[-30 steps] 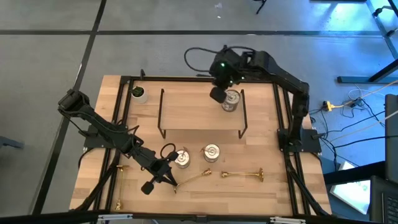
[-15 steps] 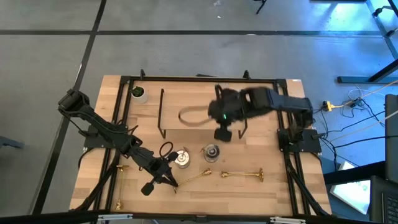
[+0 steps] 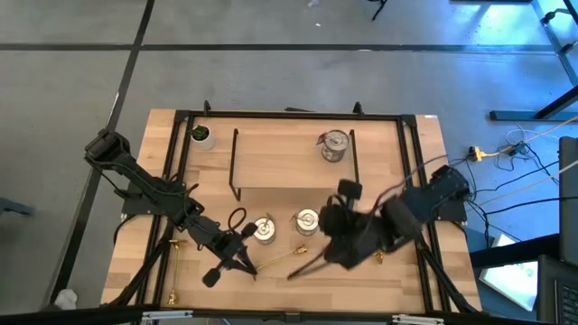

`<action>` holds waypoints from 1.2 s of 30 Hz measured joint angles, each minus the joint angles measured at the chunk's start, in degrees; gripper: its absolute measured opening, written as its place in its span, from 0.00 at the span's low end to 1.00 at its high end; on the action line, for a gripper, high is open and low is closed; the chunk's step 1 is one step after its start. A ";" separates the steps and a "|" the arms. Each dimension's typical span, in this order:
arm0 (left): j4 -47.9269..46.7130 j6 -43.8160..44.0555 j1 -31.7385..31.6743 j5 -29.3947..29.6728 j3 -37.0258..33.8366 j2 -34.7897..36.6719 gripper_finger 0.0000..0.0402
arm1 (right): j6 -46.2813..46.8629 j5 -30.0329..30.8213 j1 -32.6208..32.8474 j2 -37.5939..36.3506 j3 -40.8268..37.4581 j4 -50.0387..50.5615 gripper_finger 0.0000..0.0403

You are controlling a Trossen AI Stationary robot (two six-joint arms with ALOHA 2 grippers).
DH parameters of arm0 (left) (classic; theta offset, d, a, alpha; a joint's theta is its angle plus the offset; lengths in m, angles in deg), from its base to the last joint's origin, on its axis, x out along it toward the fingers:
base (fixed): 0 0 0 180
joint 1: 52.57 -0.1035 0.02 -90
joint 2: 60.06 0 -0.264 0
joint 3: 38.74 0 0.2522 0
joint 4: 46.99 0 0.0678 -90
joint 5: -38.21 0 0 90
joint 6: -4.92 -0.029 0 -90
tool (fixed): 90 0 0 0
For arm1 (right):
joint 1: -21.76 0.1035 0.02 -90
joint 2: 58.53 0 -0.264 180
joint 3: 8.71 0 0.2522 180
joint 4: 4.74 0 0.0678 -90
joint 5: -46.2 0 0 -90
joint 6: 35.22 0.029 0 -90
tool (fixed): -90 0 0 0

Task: Pick & Place candle stick holders
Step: Put the right silver scented candle on the shelf

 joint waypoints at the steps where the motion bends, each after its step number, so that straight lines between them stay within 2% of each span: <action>1: 0.14 0.01 0.13 0.83 0.00 0.00 0.01 | 1.26 0.92 0.94 0.02 -1.62 -0.94 0.01; 6: 1.96 -0.09 0.32 4.02 0.00 0.00 0.01 | 3.86 3.41 4.06 0.02 -11.51 -10.17 0.01; 13: 2.56 -0.16 0.32 4.24 0.00 0.00 0.01 | 4.17 7.39 6.32 0.02 -22.86 -21.49 0.01; 21: 2.47 -1.51 0.32 3.54 0.00 0.00 0.01 | 6.95 6.26 11.48 0.04 -31.17 -31.91 0.01; 27: 2.48 -2.26 0.32 4.05 0.00 0.00 0.01 | -4.94 -0.31 15.98 0.04 -35.92 -49.89 0.01; 30: 2.90 -3.18 -0.02 6.17 0.00 0.00 0.01 | -9.28 -1.55 16.90 0.04 -40.04 -59.31 0.01; 33: 5.13 -3.17 -0.77 9.60 0.00 -0.02 0.01 | -9.88 -5.67 16.43 -0.19 -46.00 -67.26 0.01; 36: 8.88 -3.15 -1.73 13.05 0.00 -0.02 0.01 | -10.03 -10.70 15.22 -3.43 -53.47 -75.36 0.01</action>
